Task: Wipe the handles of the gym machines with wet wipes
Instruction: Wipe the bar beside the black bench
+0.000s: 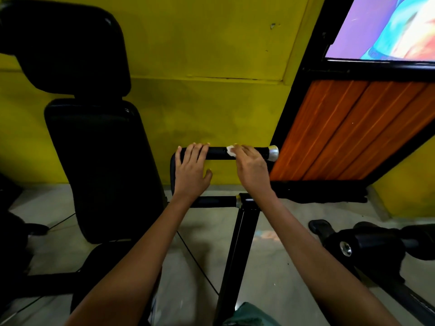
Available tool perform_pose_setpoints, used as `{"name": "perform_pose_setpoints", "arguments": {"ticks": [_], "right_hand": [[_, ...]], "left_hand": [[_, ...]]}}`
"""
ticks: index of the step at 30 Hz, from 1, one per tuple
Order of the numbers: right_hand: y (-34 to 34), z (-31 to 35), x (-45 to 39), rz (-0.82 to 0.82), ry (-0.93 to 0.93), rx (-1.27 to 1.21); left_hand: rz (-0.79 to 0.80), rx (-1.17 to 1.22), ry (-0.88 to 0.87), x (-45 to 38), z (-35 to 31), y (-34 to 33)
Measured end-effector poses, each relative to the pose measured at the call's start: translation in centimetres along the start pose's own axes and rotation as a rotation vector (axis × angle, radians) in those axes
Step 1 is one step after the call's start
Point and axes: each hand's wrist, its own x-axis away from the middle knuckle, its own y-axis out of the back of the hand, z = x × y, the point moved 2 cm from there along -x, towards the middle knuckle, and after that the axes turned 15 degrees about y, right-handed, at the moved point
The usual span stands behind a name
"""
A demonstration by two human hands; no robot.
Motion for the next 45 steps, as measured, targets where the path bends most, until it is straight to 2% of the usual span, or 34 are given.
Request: {"name": "perform_pose_setpoints", "arguments": {"ticks": [4, 8, 14, 17, 20, 23, 26, 30, 33, 35, 39, 43, 45], "right_hand": [[1.6, -1.7, 1.2, -0.026, -0.045, 0.086], [-0.6, 0.2, -1.2, 0.015, -0.076, 0.063], [-0.1, -0.7, 1.0, 0.069, 0.257, 0.026], [1.2, -2.7, 2.3, 0.071, 0.279, 0.085], [-0.1, -1.7, 1.0, 0.056, 0.283, 0.081], [-1.5, 0.2, -0.5, 0.149, 0.418, 0.042], [0.0, -1.9, 0.9, 0.219, 0.471, 0.101], [4.1, -6.9, 4.2, 0.197, 0.37, 0.167], [5.4, -7.3, 3.6, 0.025, 0.197, 0.164], [5.0, -6.1, 2.3, -0.033, 0.082, 0.119], [2.7, -4.0, 1.2, 0.134, -0.094, 0.026], [2.3, -3.8, 0.5, 0.174, -0.182, 0.051], [1.8, -3.5, -0.6, 0.188, -0.232, 0.068]], "left_hand": [[-0.006, 0.003, 0.005, 0.0, 0.0, 0.0], [0.008, -0.001, 0.013, 0.0, 0.0, 0.0], [0.0, 0.003, 0.005, 0.0, 0.0, 0.0], [-0.003, 0.01, 0.012, 0.0, -0.1, 0.1], [0.013, 0.013, 0.022, 0.0, -0.1, 0.1], [0.013, -0.005, 0.005, 0.0, 0.0, 0.2], [0.005, -0.001, -0.015, 0.0, 0.1, 0.3], [0.022, 0.014, 0.0, 0.0, 0.0, 0.3], [0.027, 0.024, 0.017, 0.1, 0.0, 0.2], [0.029, 0.025, 0.025, 0.1, -0.1, 0.2], [0.039, 0.053, 0.037, 0.1, -0.3, 0.4], [0.066, 0.115, 0.331, 0.6, 1.0, 1.1], [0.164, 0.096, 0.417, 1.2, 2.2, 1.3]]}}
